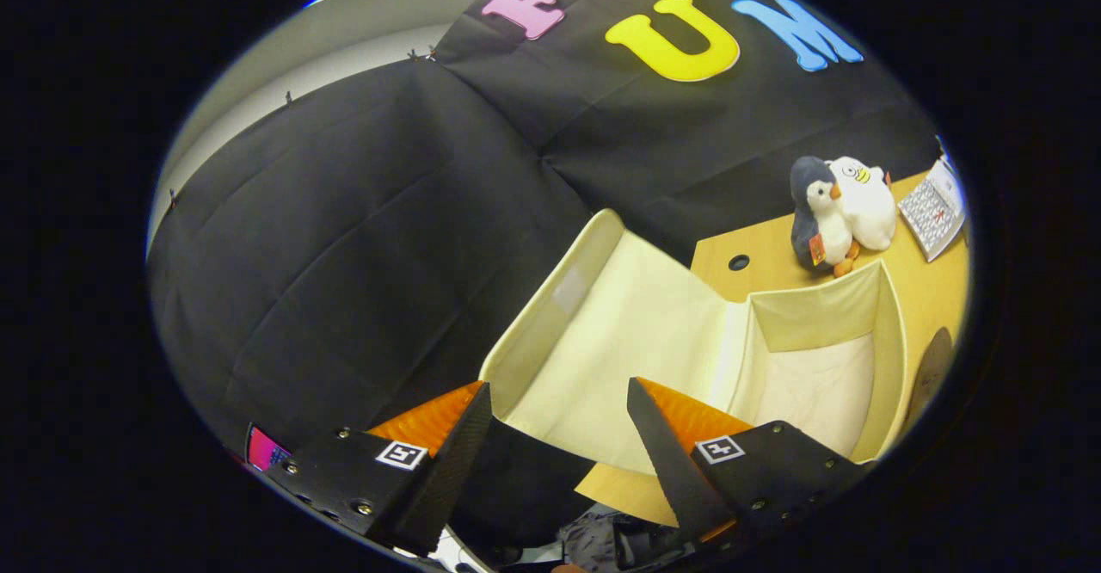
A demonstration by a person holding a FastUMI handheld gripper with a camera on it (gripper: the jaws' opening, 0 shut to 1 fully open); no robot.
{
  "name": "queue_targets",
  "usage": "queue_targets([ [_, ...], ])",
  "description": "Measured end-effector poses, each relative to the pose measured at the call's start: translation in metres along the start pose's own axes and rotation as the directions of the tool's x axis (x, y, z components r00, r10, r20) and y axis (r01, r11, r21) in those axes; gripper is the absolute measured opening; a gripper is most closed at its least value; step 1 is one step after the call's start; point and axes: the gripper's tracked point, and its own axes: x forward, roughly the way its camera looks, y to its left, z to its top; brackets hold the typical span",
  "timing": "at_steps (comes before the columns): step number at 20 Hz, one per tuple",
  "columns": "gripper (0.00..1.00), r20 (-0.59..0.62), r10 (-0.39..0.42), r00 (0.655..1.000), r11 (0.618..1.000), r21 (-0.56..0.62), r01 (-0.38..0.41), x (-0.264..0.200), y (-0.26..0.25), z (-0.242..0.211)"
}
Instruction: Open the storage box then place both shoes into the box .Put the left shoe in first, then the right shoe, with the right side of both shoes facing outward in a uniform manner.
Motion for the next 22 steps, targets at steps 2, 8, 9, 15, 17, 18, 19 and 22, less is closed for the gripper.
queue_targets([
  [2,0.97,0.009,0.002,1.000,1.000,-0.027,-0.002,-0.010,0.001,0.002],
  [8,0.97,0.101,-0.091,0.991,0.986,-0.129,0.104,-0.059,-0.039,0.031],
  [9,0.98,0.117,-0.116,0.986,0.981,-0.145,0.133,-0.069,-0.050,0.035],
  [15,0.98,0.196,-0.262,0.945,0.940,-0.170,0.296,-0.130,-0.118,0.056],
  [17,0.98,0.219,-0.304,0.927,0.923,-0.175,0.344,-0.149,-0.140,0.062],
  [18,0.98,0.227,-0.326,0.918,0.912,-0.179,0.368,-0.157,-0.151,0.063],
  [19,0.97,0.233,-0.351,0.907,0.901,-0.182,0.395,-0.165,-0.163,0.062],
  [22,0.98,0.235,-0.410,0.881,0.872,-0.181,0.454,-0.185,-0.199,0.058],
])
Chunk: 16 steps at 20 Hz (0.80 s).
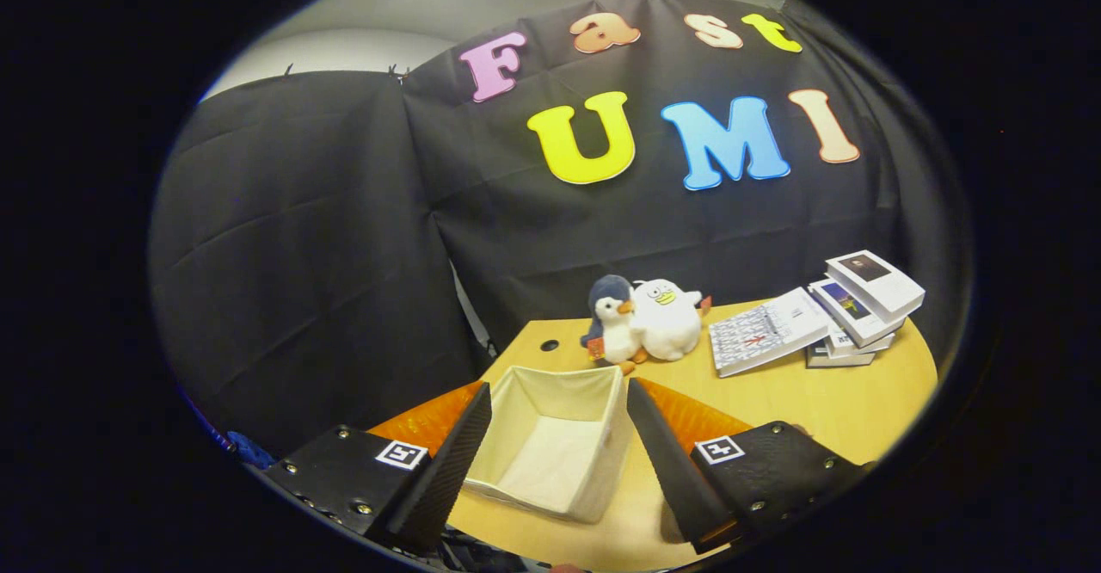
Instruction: Open the storage box then place both shoes into the box .Put the left shoe in first, then the right shoe, with the right side of both shoes facing outward in a uniform manner.
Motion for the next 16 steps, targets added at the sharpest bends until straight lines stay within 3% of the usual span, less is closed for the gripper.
queue_targets([
  [9,0.98,-0.116,-0.141,0.983,0.989,-0.067,0.134,0.000,-0.099,-0.062],
  [16,0.98,-0.244,-0.174,0.954,0.983,-0.094,0.155,0.009,-0.142,-0.117],
])
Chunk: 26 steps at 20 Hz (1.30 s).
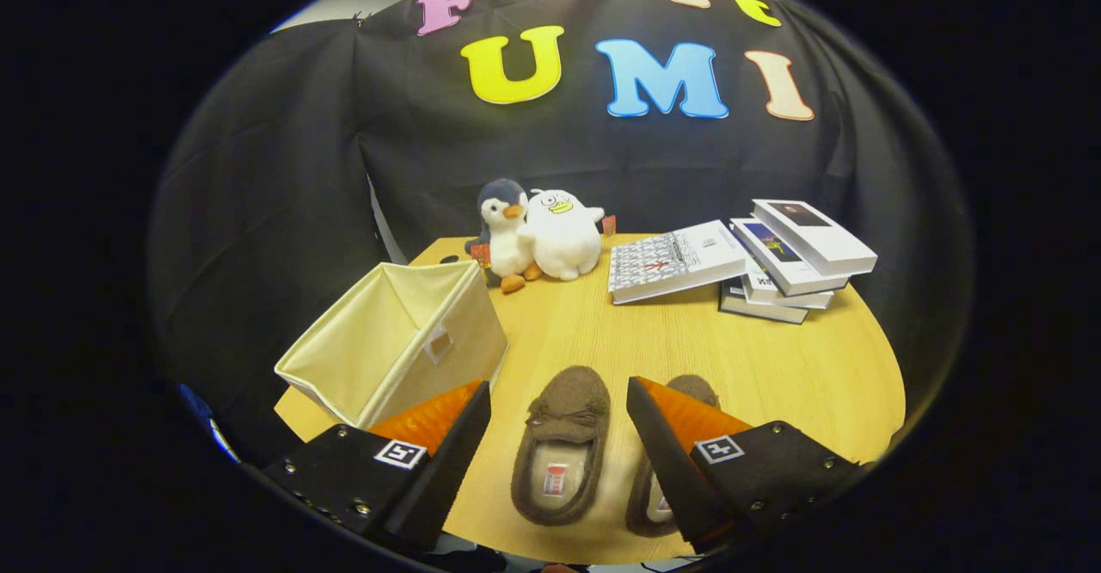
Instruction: Open the storage box then place both shoes into the box .Put the left shoe in first, then the right shoe, with the right side of both shoes facing outward in a uniform manner.
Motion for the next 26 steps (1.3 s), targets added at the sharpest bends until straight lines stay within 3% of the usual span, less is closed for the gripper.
queue_targets([
  [13,0.98,-0.230,-0.044,0.972,0.994,-0.110,0.019,0.048,-0.029,-0.086],
  [18,0.94,-0.274,-0.065,0.960,0.993,-0.112,0.035,0.063,-0.031,-0.098],
  [19,0.85,-0.282,-0.064,0.957,0.994,-0.103,0.036,0.067,-0.030,-0.101],
  [22,0.82,-0.300,-0.077,0.951,0.995,-0.087,0.053,0.077,-0.029,-0.102],
  [25,0.61,-0.334,-0.085,0.939,0.995,-0.079,0.061,0.082,-0.029,-0.109],
  [26,0.61,-0.343,-0.084,0.936,0.995,-0.079,0.060,0.083,-0.028,-0.110],
])
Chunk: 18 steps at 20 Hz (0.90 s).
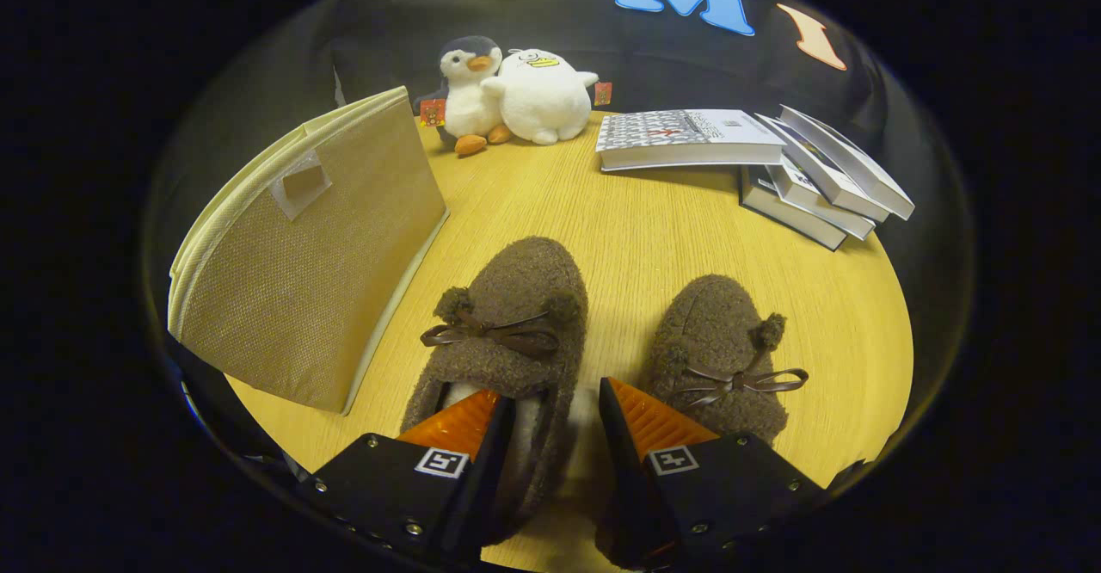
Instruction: Open the storage box then place both shoes into the box .Put the left shoe in first, then the right shoe, with the right side of both shoes facing outward in a uniform manner.
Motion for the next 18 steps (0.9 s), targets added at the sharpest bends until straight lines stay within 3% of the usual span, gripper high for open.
queue_targets([
  [1,0.62,0.007,-0.012,1.000,1.000,0.017,0.012,0.000,-0.002,0.002],
  [3,0.20,-0.015,-0.007,1.000,0.998,0.058,0.007,0.004,-0.001,-0.002],
  [6,0.23,-0.007,-0.019,1.000,0.993,0.117,0.020,-0.005,-0.006,0.002],
  [7,0.01,-0.021,-0.011,1.000,0.988,0.155,0.015,0.005,-0.003,0.000],
  [11,0.01,-0.005,0.016,1.000,0.961,0.275,-0.014,-0.005,0.002,0.011],
  [18,0.01,0.048,0.044,0.998,0.922,0.382,-0.059,-0.039,0.011,0.042],
])
